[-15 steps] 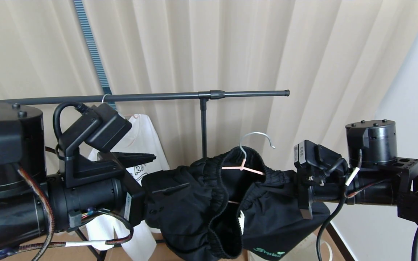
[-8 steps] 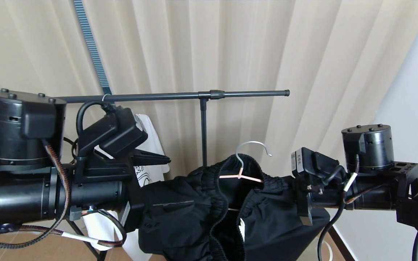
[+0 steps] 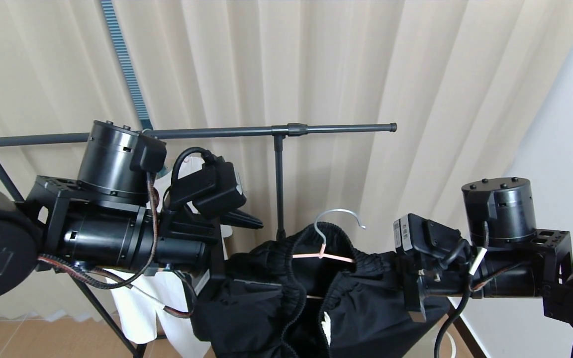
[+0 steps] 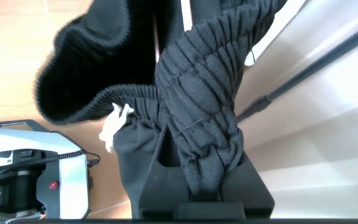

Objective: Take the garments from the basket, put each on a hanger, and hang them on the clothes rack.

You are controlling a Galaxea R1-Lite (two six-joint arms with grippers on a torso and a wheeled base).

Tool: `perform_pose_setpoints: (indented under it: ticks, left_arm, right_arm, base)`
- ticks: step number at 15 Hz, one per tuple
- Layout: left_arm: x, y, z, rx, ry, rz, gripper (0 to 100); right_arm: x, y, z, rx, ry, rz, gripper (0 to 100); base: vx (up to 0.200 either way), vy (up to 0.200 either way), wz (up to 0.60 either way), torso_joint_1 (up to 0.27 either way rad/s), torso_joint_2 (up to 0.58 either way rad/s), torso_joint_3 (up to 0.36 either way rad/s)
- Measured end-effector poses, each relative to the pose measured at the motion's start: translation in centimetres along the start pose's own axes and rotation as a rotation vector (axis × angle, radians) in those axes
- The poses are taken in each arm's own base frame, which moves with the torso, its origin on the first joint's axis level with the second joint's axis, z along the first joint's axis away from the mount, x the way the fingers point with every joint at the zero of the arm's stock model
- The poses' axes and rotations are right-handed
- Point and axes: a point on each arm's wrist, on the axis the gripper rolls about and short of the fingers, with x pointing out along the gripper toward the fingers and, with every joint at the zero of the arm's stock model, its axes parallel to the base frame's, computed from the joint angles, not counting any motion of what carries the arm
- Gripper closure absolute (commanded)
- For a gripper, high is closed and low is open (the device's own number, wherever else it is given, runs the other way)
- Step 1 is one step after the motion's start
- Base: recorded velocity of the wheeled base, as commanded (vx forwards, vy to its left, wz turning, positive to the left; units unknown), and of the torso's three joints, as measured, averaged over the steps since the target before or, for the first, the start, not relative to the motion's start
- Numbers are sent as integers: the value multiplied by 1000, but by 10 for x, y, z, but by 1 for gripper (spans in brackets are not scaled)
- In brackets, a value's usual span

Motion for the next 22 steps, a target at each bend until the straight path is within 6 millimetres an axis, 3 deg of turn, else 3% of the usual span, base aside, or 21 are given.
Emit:
perform_pose_setpoints:
  ticks: [11, 21, 22]
  left_arm:
    - [27, 11, -9, -11, -6, -71, 0]
    - [36, 10, -15, -24, 13, -92, 0]
    - [36, 9, -16, -26, 15, -93, 100]
  right_arm:
    - [2, 11, 6, -20, -18, 33, 100]
    - [-2, 21, 17, -37, -52, 50, 100]
    - [-2, 21, 18, -39, -54, 53, 100]
  base:
    - [0, 0, 0, 0, 0, 0]
    - [0, 0, 0, 0, 0, 0]
    - [0, 0, 0, 0, 0, 0]
